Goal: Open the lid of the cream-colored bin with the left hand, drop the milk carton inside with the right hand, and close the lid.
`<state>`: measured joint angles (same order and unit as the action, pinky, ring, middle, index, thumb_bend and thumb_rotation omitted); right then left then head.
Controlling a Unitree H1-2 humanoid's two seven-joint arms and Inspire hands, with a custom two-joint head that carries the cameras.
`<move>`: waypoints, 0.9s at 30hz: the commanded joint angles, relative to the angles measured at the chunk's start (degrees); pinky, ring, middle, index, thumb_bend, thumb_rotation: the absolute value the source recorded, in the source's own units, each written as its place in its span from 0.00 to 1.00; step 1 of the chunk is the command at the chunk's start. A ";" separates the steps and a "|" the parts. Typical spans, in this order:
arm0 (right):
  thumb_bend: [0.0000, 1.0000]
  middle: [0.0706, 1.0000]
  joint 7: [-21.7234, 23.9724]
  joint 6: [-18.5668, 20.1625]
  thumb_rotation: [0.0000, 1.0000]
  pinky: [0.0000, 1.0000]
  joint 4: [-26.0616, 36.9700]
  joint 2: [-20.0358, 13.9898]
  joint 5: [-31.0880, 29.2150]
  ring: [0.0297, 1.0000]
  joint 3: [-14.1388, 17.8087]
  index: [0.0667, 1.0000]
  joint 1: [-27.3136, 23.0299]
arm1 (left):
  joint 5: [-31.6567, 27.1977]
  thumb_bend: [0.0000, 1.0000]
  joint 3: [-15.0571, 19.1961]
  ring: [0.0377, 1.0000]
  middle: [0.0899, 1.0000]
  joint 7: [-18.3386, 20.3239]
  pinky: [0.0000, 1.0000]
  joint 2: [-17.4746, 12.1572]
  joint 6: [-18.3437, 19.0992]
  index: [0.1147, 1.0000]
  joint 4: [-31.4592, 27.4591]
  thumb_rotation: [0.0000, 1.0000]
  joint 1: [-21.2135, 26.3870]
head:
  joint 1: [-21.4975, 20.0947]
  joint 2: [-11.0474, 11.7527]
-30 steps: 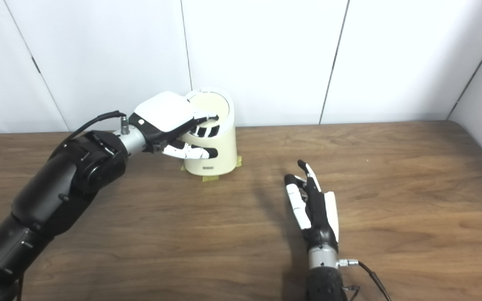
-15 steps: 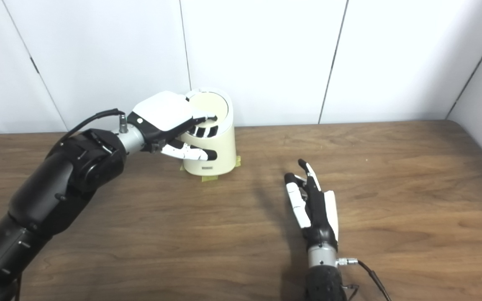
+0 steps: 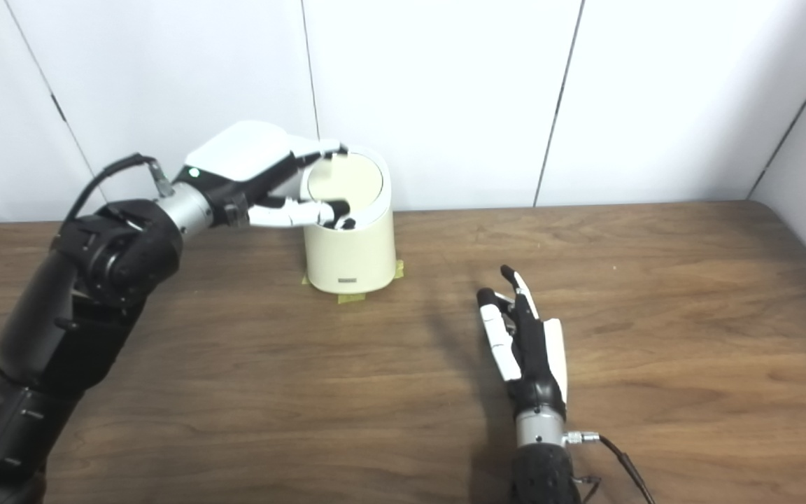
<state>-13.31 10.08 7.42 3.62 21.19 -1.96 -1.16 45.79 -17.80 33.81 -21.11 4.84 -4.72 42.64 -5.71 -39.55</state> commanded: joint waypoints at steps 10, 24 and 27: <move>0.41 0.72 -0.60 -0.64 0.88 0.86 1.61 0.37 -0.41 0.79 0.66 0.90 -1.95 | -5.92 0.51 7.71 0.96 0.96 -6.56 0.87 0.77 4.05 0.97 -3.76 1.00 -1.79 | 0.03 -0.06; 0.39 0.75 -0.69 -0.52 0.86 0.85 3.13 0.20 -0.72 0.80 1.24 0.90 -2.06 | -34.71 0.47 29.20 0.94 0.93 -16.25 0.95 10.43 16.74 0.95 -4.32 1.00 -11.85 | 0.01 -0.11; 0.40 0.77 -0.31 -0.44 0.85 0.82 4.11 0.23 -1.38 0.81 1.61 0.90 -1.84 | -38.59 0.47 31.10 0.95 0.93 -18.03 0.95 10.91 17.42 0.95 -4.45 1.00 -13.96 | 0.17 -0.13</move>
<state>-13.42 10.91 9.09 3.59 20.24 -0.43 -1.40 9.37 12.92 17.22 -10.00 22.50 -8.28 27.73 -5.54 -39.64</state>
